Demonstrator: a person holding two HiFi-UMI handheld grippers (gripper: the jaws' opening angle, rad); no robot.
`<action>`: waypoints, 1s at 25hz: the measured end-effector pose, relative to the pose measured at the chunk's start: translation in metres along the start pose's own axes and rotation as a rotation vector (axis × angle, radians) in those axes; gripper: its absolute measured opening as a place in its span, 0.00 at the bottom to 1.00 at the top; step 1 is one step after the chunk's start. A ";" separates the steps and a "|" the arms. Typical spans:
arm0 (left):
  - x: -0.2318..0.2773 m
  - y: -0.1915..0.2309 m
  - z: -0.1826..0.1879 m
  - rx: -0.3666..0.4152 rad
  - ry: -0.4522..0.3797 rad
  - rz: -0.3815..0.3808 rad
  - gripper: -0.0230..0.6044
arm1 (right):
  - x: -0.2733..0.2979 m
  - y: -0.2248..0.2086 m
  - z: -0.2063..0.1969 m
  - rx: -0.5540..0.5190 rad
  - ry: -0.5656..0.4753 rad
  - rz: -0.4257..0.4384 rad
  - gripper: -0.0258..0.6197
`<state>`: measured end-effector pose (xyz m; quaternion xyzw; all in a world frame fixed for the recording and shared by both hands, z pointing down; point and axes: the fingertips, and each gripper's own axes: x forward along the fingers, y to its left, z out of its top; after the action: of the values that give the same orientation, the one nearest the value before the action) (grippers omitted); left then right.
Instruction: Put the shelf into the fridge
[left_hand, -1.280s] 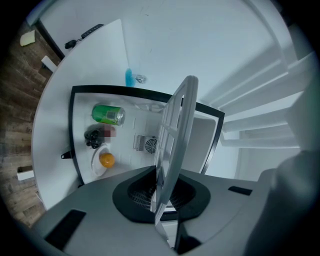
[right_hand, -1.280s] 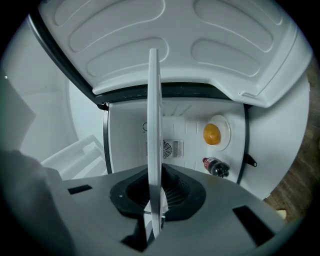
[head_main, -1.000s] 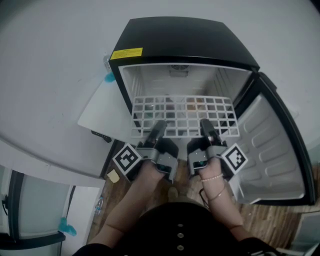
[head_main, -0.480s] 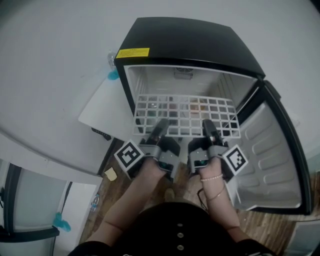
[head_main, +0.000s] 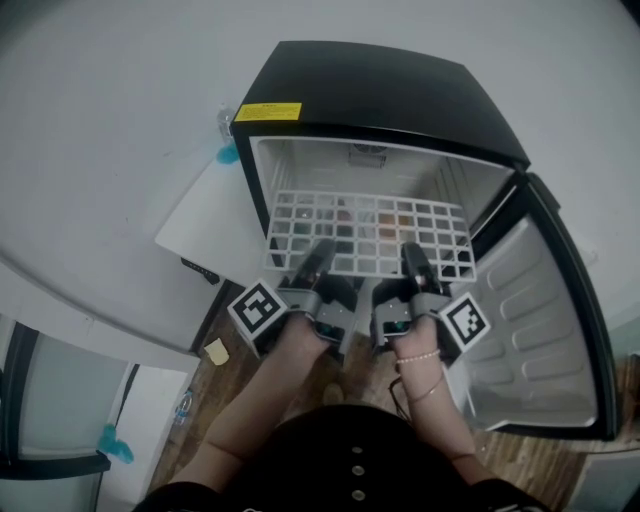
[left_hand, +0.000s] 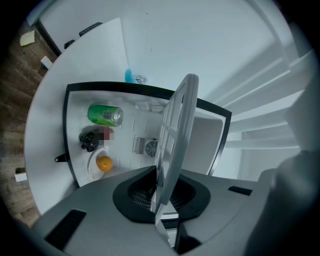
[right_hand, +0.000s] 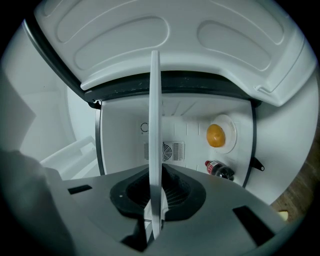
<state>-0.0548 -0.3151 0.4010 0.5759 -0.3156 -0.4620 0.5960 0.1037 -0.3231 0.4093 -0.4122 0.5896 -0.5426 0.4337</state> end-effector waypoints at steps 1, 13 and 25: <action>0.000 0.000 0.000 0.000 -0.002 -0.002 0.09 | 0.000 0.000 0.000 0.000 0.001 0.001 0.09; 0.001 0.000 0.001 0.011 -0.007 -0.002 0.09 | 0.001 0.001 -0.001 -0.001 0.006 0.008 0.09; 0.001 -0.001 0.002 0.013 -0.011 -0.011 0.09 | 0.002 0.001 0.000 -0.014 0.009 0.010 0.09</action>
<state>-0.0564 -0.3163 0.4001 0.5789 -0.3190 -0.4663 0.5879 0.1027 -0.3248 0.4080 -0.4098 0.5975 -0.5381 0.4307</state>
